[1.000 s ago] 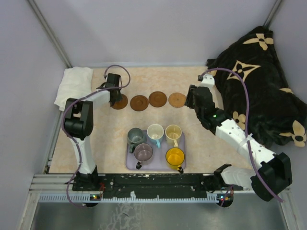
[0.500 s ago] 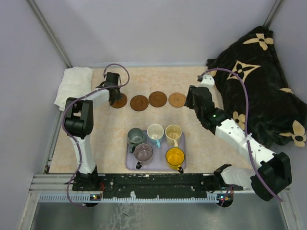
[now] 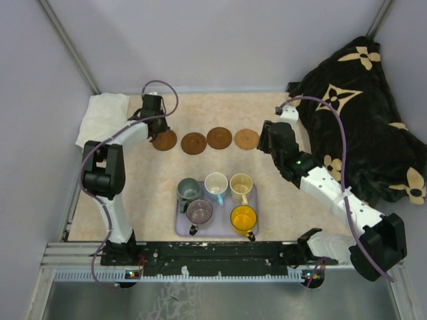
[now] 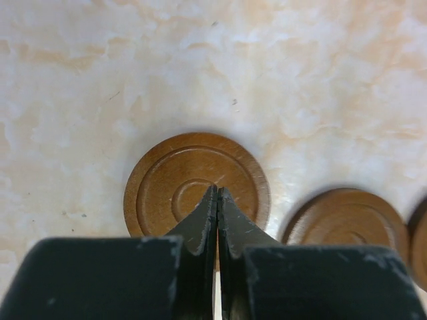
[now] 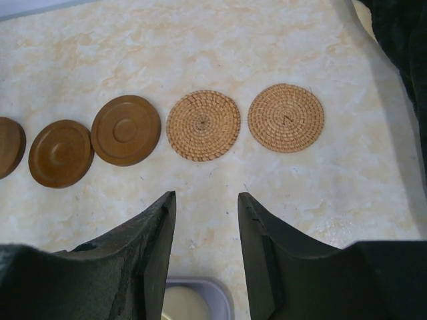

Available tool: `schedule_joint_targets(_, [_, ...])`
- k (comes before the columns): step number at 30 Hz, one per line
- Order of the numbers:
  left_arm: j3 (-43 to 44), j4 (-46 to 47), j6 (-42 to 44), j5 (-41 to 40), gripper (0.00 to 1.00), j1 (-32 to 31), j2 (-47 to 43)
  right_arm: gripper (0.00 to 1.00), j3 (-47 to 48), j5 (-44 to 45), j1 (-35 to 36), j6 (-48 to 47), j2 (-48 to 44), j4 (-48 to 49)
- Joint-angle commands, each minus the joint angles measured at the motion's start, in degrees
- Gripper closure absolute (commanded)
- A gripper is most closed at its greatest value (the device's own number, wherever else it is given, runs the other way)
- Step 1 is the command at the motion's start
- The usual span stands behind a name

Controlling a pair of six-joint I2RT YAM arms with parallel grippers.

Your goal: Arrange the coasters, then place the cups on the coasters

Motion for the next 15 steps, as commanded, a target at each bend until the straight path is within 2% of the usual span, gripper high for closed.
schedule_joint_targets(1, [0.39,1.61,1.57,6.36,0.96,0.09,-4.90,0.57,-0.35,0.49,-0.24,0.71,-3.00,0.96])
schedule_joint_targets(4, [-0.80,2.22,1.76,10.21,0.95,-1.68,-5.78,0.57,-0.65,0.79,-0.25,0.73,-3.31,1.08])
schedule_joint_targets(10, [-1.77,2.94,3.85,9.94,0.94,-7.62,-4.56,0.57,-0.54,0.32,-0.27,0.88,-3.11,1.79])
schedule_joint_targets(15, [-0.91,3.28,4.28,12.35,0.94,-9.32,-2.92,0.57,-0.72,0.25,-0.27,0.90,-3.42,1.81])
